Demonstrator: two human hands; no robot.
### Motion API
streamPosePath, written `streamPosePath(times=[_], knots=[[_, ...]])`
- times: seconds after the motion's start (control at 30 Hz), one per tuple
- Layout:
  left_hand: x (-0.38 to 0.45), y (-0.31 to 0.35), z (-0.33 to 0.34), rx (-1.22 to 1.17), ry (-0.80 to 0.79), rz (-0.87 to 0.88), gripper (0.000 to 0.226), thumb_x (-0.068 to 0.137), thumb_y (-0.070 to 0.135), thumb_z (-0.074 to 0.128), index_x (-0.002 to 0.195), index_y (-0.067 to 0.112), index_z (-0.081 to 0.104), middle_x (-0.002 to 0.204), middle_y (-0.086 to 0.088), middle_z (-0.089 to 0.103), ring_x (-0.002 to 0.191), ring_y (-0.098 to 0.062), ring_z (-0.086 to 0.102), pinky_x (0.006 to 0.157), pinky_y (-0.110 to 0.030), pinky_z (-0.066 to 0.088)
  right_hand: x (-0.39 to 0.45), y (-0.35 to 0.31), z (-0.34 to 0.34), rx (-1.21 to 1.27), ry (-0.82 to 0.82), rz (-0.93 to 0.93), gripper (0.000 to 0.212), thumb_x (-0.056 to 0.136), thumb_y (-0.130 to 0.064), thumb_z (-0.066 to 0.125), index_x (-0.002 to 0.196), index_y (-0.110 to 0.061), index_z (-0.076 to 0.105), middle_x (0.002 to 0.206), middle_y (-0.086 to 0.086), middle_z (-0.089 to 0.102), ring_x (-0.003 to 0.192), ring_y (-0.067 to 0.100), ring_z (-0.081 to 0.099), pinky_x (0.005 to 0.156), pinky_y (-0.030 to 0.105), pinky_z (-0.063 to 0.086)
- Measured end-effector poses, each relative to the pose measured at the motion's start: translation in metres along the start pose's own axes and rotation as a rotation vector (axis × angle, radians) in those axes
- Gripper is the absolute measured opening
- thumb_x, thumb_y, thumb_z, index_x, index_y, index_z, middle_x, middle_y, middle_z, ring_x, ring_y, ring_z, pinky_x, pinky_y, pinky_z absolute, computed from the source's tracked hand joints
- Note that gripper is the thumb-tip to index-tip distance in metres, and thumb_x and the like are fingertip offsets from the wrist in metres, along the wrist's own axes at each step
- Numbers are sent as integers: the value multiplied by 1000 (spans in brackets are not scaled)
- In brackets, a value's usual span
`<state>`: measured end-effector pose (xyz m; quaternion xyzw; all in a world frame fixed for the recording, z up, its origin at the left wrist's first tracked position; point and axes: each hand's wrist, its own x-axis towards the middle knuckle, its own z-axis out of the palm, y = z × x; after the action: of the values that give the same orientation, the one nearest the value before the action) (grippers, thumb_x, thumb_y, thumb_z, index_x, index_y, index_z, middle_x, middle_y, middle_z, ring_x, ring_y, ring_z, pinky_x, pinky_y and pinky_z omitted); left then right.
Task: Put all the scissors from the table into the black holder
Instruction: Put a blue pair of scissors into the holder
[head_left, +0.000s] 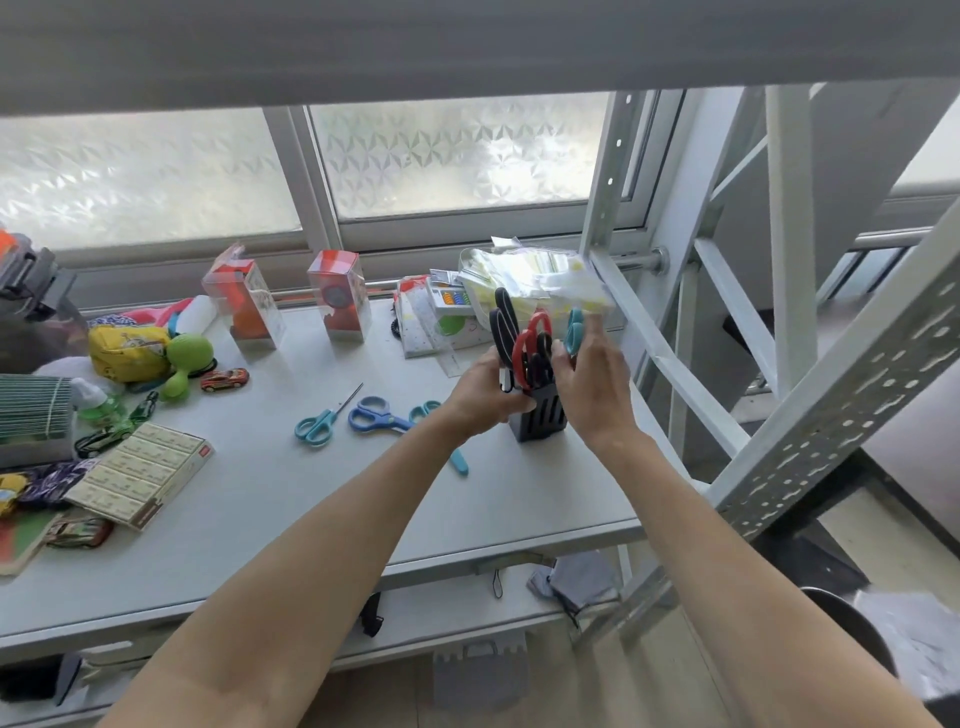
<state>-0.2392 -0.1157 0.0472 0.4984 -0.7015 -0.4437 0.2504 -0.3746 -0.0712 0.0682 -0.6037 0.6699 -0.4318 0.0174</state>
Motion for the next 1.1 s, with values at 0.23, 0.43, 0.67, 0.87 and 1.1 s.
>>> streamPosePath(times=[0.23, 0.43, 0.67, 0.87, 1.1], knots=[[0, -2, 0, -34, 9, -6, 46, 76, 9, 75, 119, 11, 59, 115, -7, 65, 93, -19, 64, 61, -23, 58, -7, 7, 13, -3, -53, -4, 36, 101, -27, 46, 131, -8, 47, 112, 15, 63, 101, 29, 58, 83, 34, 44], [-1, -2, -1, -31, 9, -12, 53, 76, 10, 76, 125, 13, 57, 119, -4, 63, 101, -24, 63, 82, -37, 59, -6, 17, 18, -42, -103, 7, 40, 102, -36, 38, 113, -7, 63, 99, 9, 55, 94, 26, 55, 81, 31, 44], [-11, -40, -26, 80, 116, -37, 68, 84, 11, 69, 146, 16, 40, 137, -7, 51, 97, -32, 68, 80, -37, 60, -44, 1, 11, 199, 211, 22, 23, 103, -22, 41, 102, -6, 58, 93, 9, 53, 78, 11, 47, 71, 13, 39], [-31, -99, -64, 212, 516, -286, 38, 88, 5, 55, 126, 9, 59, 126, -14, 55, 111, -27, 60, 98, -32, 44, -87, -22, 65, 143, -180, -186, 14, 98, -20, 48, 100, -12, 59, 93, 2, 57, 79, 15, 54, 69, 32, 51], [-40, -122, -54, 307, 385, -209, 38, 86, 3, 53, 122, 9, 64, 123, -14, 53, 111, -26, 63, 101, -35, 47, -67, -35, 119, -309, -563, -61, 38, 94, -31, 57, 124, -9, 49, 119, 11, 52, 108, 27, 53, 87, 36, 46]])
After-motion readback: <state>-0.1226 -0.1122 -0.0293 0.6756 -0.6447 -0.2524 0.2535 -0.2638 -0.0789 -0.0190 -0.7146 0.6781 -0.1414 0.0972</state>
